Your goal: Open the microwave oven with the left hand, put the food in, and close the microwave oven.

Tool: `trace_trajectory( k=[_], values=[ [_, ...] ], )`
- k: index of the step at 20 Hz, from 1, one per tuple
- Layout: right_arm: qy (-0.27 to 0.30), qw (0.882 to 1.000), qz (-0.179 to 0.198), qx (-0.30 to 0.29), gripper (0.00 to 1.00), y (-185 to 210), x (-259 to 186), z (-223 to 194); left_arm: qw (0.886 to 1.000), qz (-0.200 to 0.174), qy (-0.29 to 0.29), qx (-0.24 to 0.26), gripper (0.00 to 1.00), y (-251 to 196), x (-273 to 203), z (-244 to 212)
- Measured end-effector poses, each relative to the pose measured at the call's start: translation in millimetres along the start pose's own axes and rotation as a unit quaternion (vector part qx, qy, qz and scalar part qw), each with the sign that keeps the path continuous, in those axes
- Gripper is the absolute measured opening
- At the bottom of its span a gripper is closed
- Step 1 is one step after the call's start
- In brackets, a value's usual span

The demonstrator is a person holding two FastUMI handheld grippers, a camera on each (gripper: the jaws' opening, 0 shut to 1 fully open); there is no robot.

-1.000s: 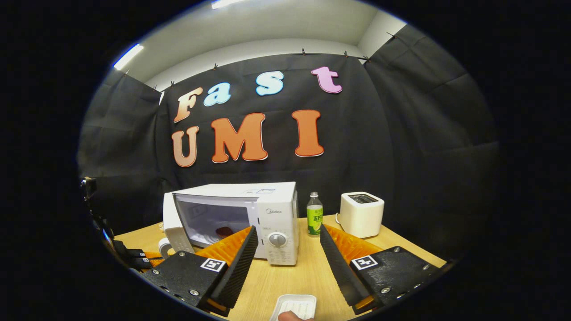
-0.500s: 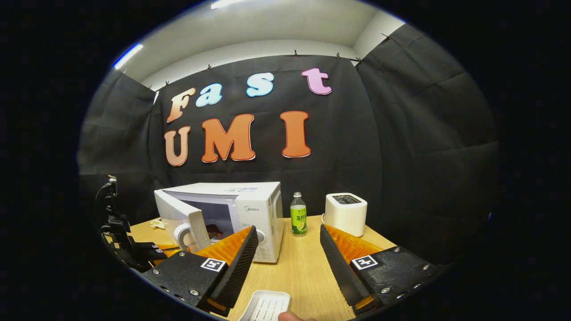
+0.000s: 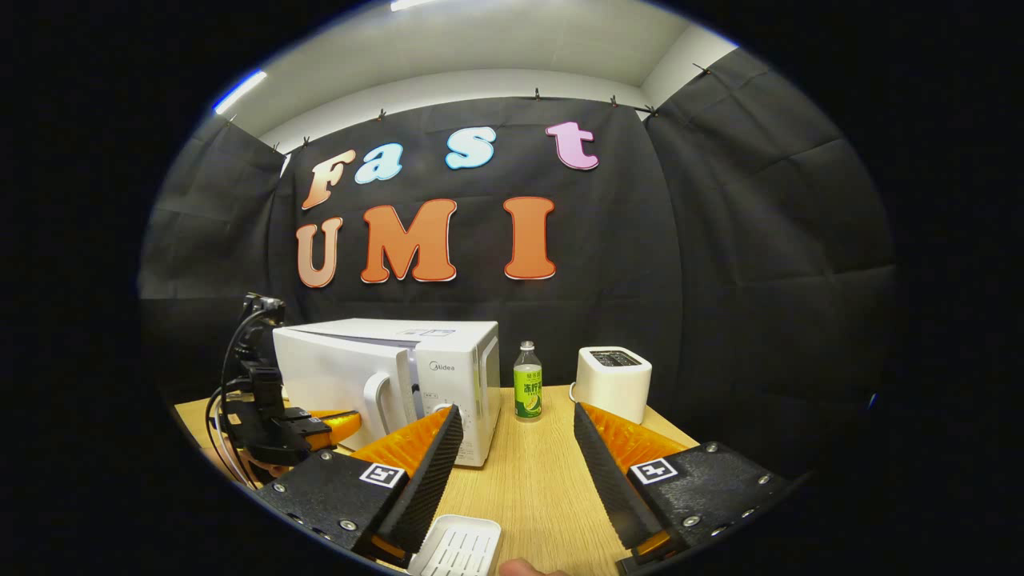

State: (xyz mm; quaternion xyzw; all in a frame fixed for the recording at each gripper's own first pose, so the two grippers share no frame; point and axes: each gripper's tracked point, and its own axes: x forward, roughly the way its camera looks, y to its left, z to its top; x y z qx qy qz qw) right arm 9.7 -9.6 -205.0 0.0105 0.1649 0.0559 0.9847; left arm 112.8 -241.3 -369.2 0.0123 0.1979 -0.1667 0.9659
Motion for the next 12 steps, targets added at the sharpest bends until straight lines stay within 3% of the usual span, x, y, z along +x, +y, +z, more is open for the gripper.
trace_trajectory(
  k=[5, 10, 11, 12],
  values=[
    [0.005, 1.0, -0.001, 0.001, 0.87, -7, 5, -5, 1.0, 0.014, 0.002, -0.018, 0.05, -3, 18, 1],
    [0.012, 1.0, 0.002, 0.007, 0.87, -6, 10, -12, 0.999, 0.037, -0.002, -0.001, 0.05, -5, 24, 5],
    [0.012, 1.0, 0.004, 0.009, 0.87, -5, 9, -12, 0.999, 0.041, 0.018, -0.004, 0.05, -4, 26, 0],
    [0.012, 1.0, 0.007, 0.011, 0.87, -3, 9, -12, 0.999, 0.033, 0.013, -0.01, 0.05, -11, 28, 0]
  ],
)
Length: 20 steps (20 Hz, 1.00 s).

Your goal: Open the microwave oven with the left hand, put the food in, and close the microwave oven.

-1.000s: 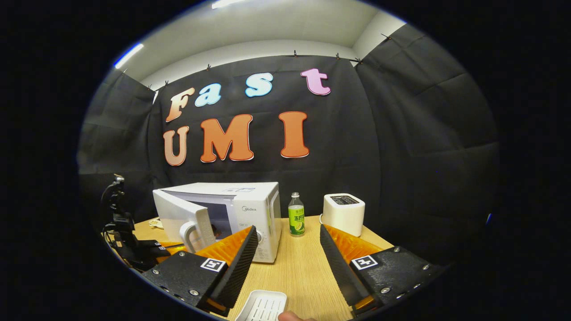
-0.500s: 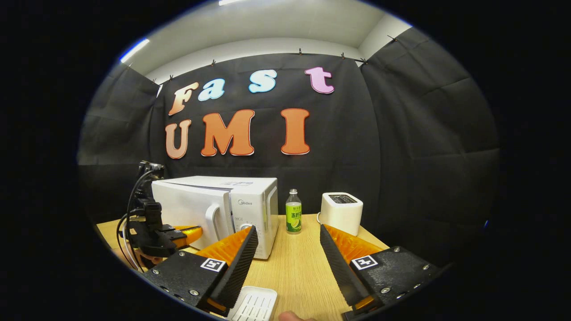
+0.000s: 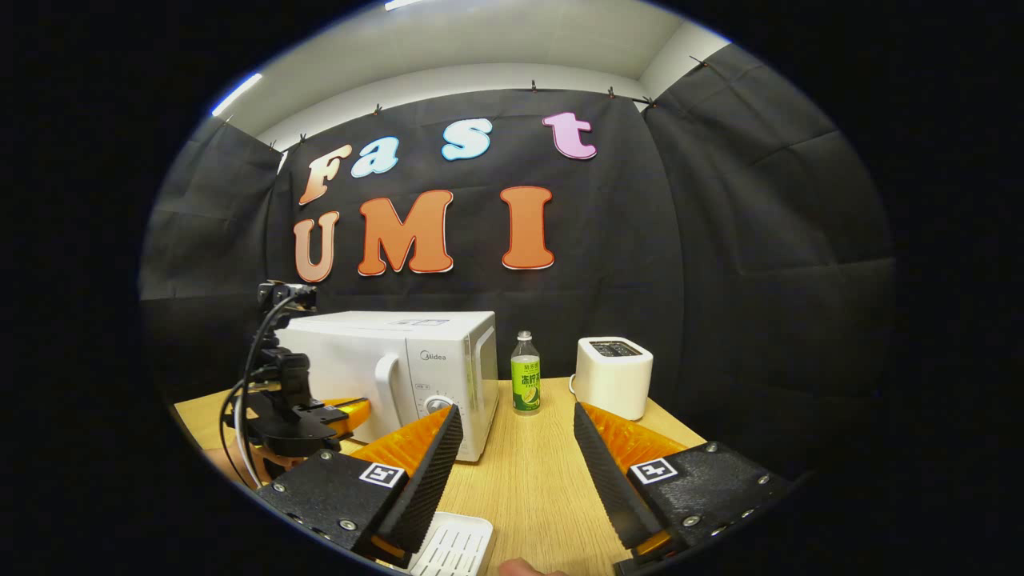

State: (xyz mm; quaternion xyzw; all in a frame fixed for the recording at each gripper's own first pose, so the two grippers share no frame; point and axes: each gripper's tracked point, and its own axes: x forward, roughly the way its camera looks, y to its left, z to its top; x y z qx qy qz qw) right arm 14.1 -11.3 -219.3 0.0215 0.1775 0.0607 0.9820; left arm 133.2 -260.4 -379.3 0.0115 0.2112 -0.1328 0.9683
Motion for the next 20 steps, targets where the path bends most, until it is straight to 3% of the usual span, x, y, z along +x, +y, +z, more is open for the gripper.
trace_trajectory(
  k=[3, 8, 15, 16, 17, 20],
  values=[
    [0.001, 1.0, -0.001, -0.003, 0.87, 2, -2, 2, 1.0, -0.007, 0.003, 0.013, 0.08, -5, 0, 0],
    [-0.018, 1.0, 0.0, -0.004, 0.87, 8, -12, 22, 0.999, 0.012, -0.028, 0.012, 0.08, 17, -45, 39],
    [-0.043, 0.999, 0.013, -0.004, 0.87, 26, -23, 71, 0.996, 0.035, -0.088, -0.005, 0.12, 75, -138, 134],
    [-0.054, 0.998, 0.017, -0.008, 0.87, 30, -25, 82, 0.994, 0.041, -0.1, -0.005, 0.08, 87, -155, 150],
    [-0.063, 0.998, 0.017, -0.013, 0.87, 31, -27, 92, 0.993, 0.047, -0.109, -0.003, 0.23, 99, -169, 165],
    [-0.076, 0.997, 0.012, -0.026, 0.87, 33, -28, 119, 0.989, 0.082, -0.123, 0.023, 0.37, 133, -213, 195]
  ],
)
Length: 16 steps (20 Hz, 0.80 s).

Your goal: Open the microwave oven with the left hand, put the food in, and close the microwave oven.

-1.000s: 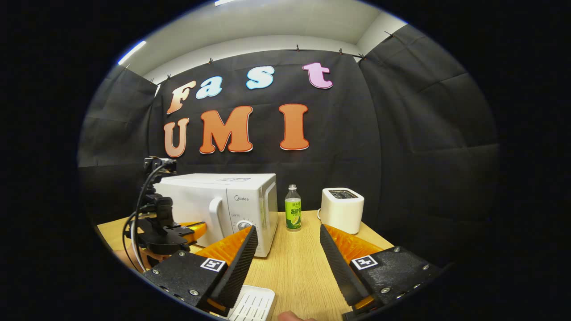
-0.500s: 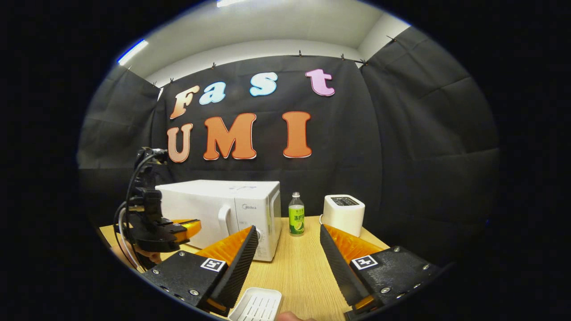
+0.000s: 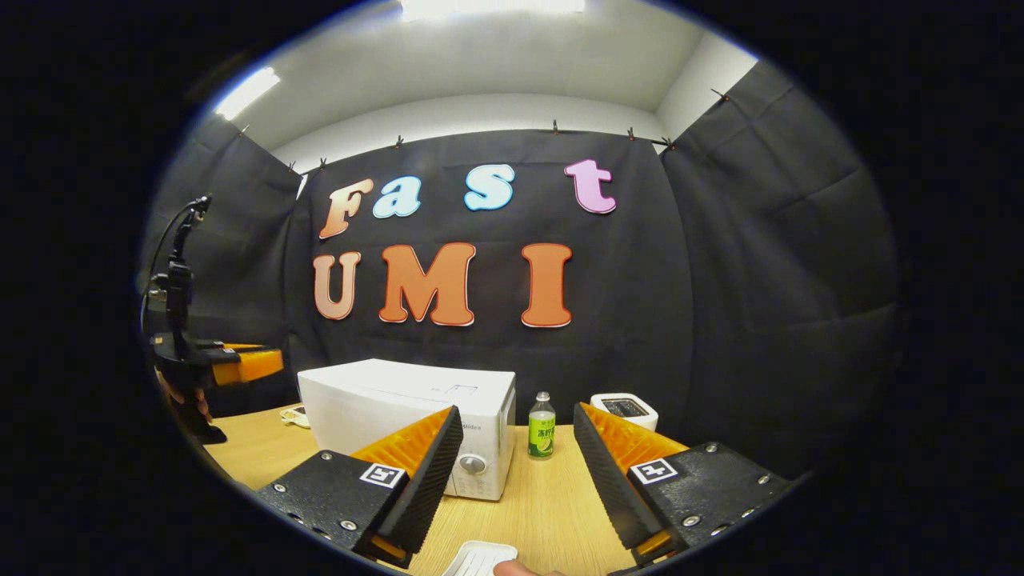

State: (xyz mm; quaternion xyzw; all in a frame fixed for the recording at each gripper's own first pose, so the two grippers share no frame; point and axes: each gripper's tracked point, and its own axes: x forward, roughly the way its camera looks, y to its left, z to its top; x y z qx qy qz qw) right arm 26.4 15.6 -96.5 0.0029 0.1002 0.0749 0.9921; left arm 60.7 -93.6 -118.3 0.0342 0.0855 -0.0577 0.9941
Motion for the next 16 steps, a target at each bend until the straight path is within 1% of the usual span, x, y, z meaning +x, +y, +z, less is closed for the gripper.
trace_trajectory(
  k=[3, 4, 6, 8, 9, 10, 12, 14, 15, 16],
  values=[
    [-0.019, 1.0, 0.012, 0.003, 0.87, 10, -3, 29, 0.999, 0.038, -0.012, 0.028, 0.65, 35, -28, 27],
    [-0.027, 0.999, 0.018, -0.001, 0.87, 13, -3, 38, 0.998, 0.046, -0.016, 0.031, 0.72, 44, -37, 34],
    [-0.038, 0.999, 0.018, -0.011, 0.87, 15, -5, 51, 0.998, 0.054, -0.026, 0.031, 0.75, 58, -51, 50],
    [-0.027, 0.999, 0.016, -0.013, 0.87, 21, -5, 57, 0.996, 0.073, -0.033, 0.032, 0.88, 80, -62, 63],
    [-0.023, 1.0, 0.015, -0.013, 0.87, 25, -4, 61, 0.995, 0.084, -0.033, 0.036, 0.96, 90, -67, 68],
    [-0.026, 0.999, 0.016, -0.012, 0.87, 29, -3, 69, 0.994, 0.095, -0.035, 0.043, 1.0, 99, -72, 71],
    [-0.037, 0.999, 0.019, -0.007, 0.87, 35, -3, 84, 0.992, 0.114, -0.041, 0.046, 1.0, 119, -81, 80],
    [-0.041, 0.999, 0.016, -0.005, 0.87, 36, -1, 94, 0.992, 0.116, -0.045, 0.027, 1.0, 133, -87, 90],
    [-0.044, 0.999, 0.016, -0.005, 0.87, 36, -1, 101, 0.992, 0.12, -0.046, 0.019, 0.95, 142, -91, 95],
    [-0.047, 0.999, 0.016, -0.006, 0.88, 38, 0, 105, 0.991, 0.126, -0.049, 0.013, 1.0, 154, -93, 101]
  ],
)
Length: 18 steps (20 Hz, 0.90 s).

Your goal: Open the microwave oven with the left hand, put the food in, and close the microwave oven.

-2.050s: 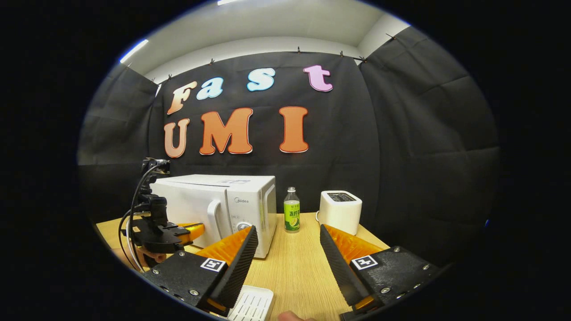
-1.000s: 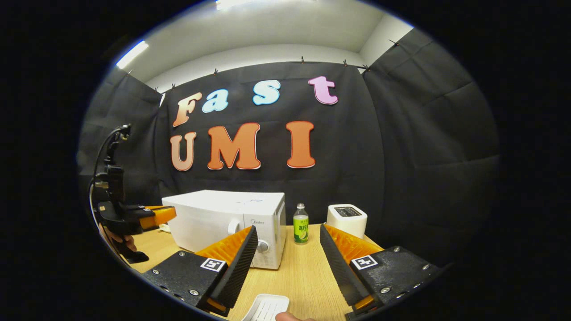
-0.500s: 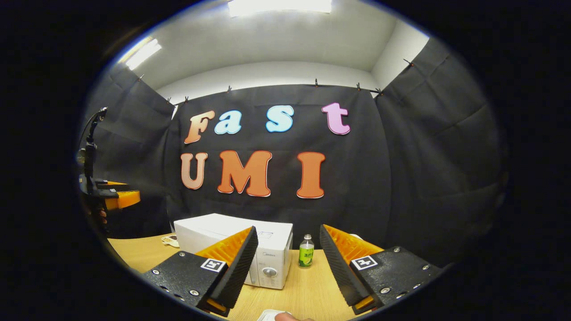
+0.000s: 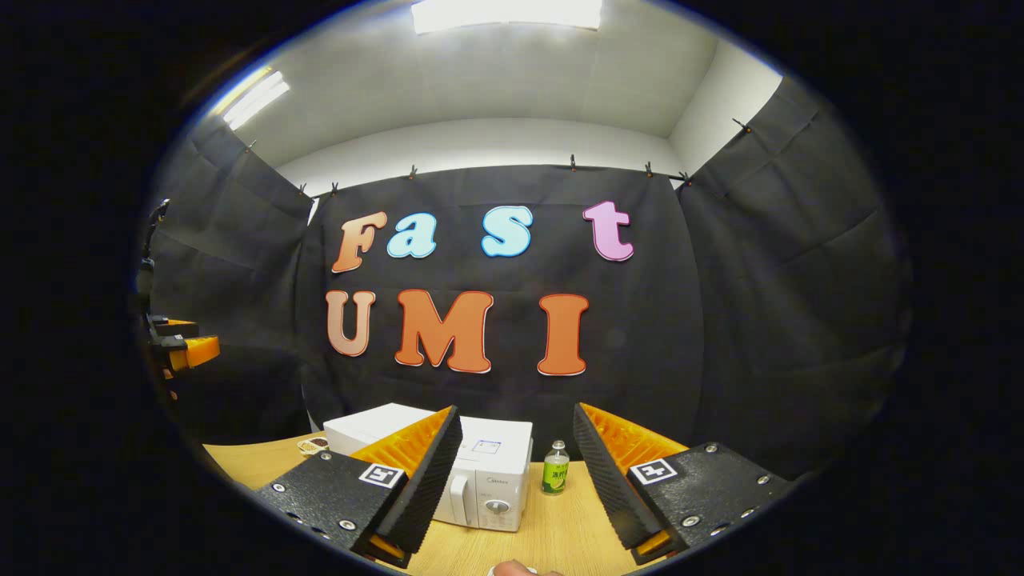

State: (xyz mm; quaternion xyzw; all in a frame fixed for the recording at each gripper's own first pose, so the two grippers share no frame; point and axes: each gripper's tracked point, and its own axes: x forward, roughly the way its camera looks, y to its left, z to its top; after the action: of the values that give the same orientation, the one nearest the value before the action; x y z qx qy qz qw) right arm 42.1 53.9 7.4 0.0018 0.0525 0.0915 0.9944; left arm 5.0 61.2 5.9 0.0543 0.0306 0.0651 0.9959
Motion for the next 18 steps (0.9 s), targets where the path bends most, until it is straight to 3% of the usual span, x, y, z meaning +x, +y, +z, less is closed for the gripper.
trace_trajectory(
  k=[2, 3, 6, 7, 11, 18],
  values=[
    [-0.004, 1.0, 0.004, -0.003, 0.88, 4, 3, 9, 1.0, 0.011, -0.006, -0.009, 0.96, 18, 1, 13],
    [-0.006, 1.0, 0.009, -0.003, 0.83, 9, 3, 14, 1.0, 0.011, -0.014, -0.013, 0.96, 21, 2, 20],
    [-0.003, 1.0, 0.021, 0.004, 0.87, 17, 4, 16, 1.0, 0.014, -0.028, -0.002, 0.99, 24, 2, 32],
    [-0.002, 1.0, 0.023, 0.005, 0.87, 18, 5, 15, 1.0, 0.011, -0.028, -0.001, 0.96, 20, 3, 31],
    [-0.003, 1.0, 0.026, 0.008, 0.88, 22, 7, 12, 1.0, -0.015, -0.017, -0.02, 0.99, 1, 4, 19],
    [-0.014, 0.999, 0.036, 0.008, 0.88, 26, 10, 11, 1.0, -0.025, -0.001, 0.0, 0.98, -11, 12, 5]
  ],
)
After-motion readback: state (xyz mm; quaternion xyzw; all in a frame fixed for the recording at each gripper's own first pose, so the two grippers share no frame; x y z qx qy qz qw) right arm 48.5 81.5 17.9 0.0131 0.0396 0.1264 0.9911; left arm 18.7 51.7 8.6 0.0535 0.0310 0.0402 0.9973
